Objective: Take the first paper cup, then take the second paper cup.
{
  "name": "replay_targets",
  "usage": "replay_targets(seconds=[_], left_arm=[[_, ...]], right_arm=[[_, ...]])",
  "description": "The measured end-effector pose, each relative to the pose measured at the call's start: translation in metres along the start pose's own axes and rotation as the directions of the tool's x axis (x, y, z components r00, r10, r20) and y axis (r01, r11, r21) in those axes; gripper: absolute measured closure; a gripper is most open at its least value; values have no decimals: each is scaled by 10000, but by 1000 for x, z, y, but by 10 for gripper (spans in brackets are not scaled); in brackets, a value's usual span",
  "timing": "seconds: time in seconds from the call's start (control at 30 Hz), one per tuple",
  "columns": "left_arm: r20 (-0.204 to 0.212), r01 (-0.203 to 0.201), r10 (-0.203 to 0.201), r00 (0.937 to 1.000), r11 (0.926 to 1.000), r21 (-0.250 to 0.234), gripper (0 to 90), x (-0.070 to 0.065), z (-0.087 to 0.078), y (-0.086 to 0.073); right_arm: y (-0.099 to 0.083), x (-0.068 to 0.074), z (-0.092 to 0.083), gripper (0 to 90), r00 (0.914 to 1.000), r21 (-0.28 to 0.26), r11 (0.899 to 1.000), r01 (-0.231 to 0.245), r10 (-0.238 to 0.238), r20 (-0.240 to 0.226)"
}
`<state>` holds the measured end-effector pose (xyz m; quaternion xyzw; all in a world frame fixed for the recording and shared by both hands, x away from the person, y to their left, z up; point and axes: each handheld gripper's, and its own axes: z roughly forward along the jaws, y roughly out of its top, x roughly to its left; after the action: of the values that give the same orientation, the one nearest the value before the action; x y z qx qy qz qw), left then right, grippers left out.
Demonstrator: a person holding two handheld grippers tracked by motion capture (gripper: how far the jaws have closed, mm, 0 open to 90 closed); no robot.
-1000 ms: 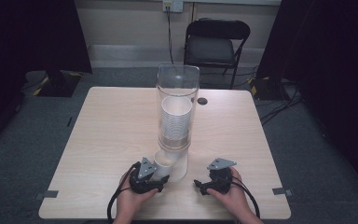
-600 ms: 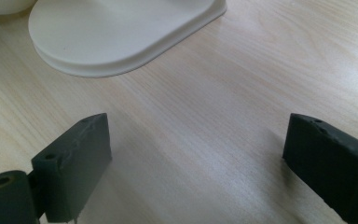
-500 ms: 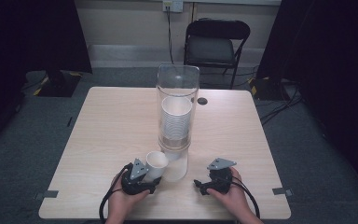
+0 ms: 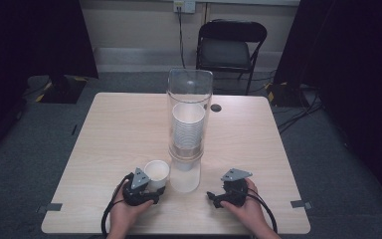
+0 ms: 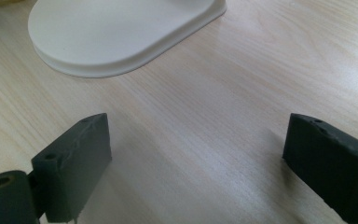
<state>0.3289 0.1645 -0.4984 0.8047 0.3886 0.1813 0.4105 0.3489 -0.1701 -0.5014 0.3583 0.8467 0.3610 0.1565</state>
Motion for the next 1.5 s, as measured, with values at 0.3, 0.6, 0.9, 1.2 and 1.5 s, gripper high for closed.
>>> replay_targets(seconds=[0.3,0.6,0.9,1.2,1.5], left_arm=[[-203,133,-126,9997,9994,330,331,14,-6,-5],[-574,246,-219,9981,9986,469,328,36,-13,-10],[-312,21,5,9995,9964,846,251,38,-16,-14],[-365,138,-104,9993,9955,933,157,47,-34,-28],[-393,130,-92,9992,9952,967,146,47,-34,-28]], right_arm=[[0,0,0,70,10000,3,10000,-11,11,1],[0,0,0,70,10000,8,10000,-24,24,11],[0,0,0,70,10000,5,10000,-18,18,11],[0,0,0,69,10000,9,10000,-22,22,9],[0,3,-1,92,9997,-29,9999,-118,119,226]])
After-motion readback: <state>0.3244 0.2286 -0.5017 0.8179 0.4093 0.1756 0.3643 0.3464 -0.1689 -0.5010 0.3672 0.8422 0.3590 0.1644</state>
